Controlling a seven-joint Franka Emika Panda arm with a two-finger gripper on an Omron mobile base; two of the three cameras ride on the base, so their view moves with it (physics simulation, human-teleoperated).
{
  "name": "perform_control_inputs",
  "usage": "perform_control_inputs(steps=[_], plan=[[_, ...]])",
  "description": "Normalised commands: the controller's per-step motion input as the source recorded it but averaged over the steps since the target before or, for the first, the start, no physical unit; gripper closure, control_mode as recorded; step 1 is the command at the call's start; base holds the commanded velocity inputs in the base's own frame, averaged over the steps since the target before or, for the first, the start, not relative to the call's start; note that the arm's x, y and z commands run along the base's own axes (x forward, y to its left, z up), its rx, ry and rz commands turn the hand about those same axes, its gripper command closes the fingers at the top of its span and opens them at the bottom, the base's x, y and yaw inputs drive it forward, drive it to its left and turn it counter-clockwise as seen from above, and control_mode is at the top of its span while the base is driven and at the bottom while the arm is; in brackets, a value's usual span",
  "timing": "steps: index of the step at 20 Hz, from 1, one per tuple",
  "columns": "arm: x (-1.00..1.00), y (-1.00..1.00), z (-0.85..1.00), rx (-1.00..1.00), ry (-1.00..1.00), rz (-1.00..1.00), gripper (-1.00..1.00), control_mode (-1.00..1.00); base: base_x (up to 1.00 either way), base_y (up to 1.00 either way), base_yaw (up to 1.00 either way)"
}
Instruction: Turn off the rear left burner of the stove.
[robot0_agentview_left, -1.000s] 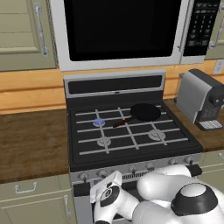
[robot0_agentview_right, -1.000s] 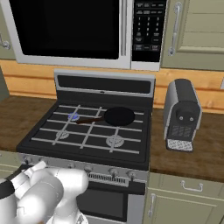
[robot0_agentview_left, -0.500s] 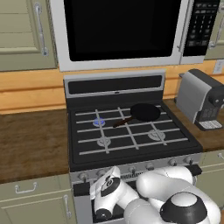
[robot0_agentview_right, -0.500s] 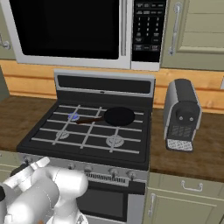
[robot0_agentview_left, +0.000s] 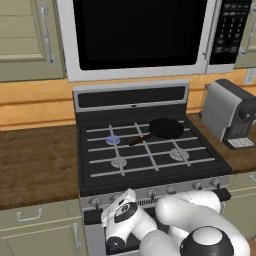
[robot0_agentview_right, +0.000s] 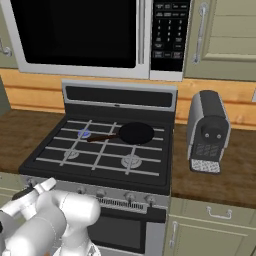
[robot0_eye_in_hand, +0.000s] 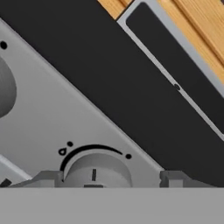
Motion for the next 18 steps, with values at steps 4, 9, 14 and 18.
perform_control_inputs(steps=[4,9,14,18], plan=[[0.00,0.00,0.00,0.15,0.00,-0.01,1.00,-1.00,0.00,0.00,0.00],[0.00,-0.14,0.00,0.39,0.00,-0.13,1.00,-1.00,0.00,0.00,0.00],[0.00,-0.26,0.00,0.58,0.00,-0.20,1.00,-1.00,0.00,0.00,0.00],[0.00,-0.25,0.00,0.63,0.00,-0.21,1.00,-1.00,0.00,0.00,0.00]])
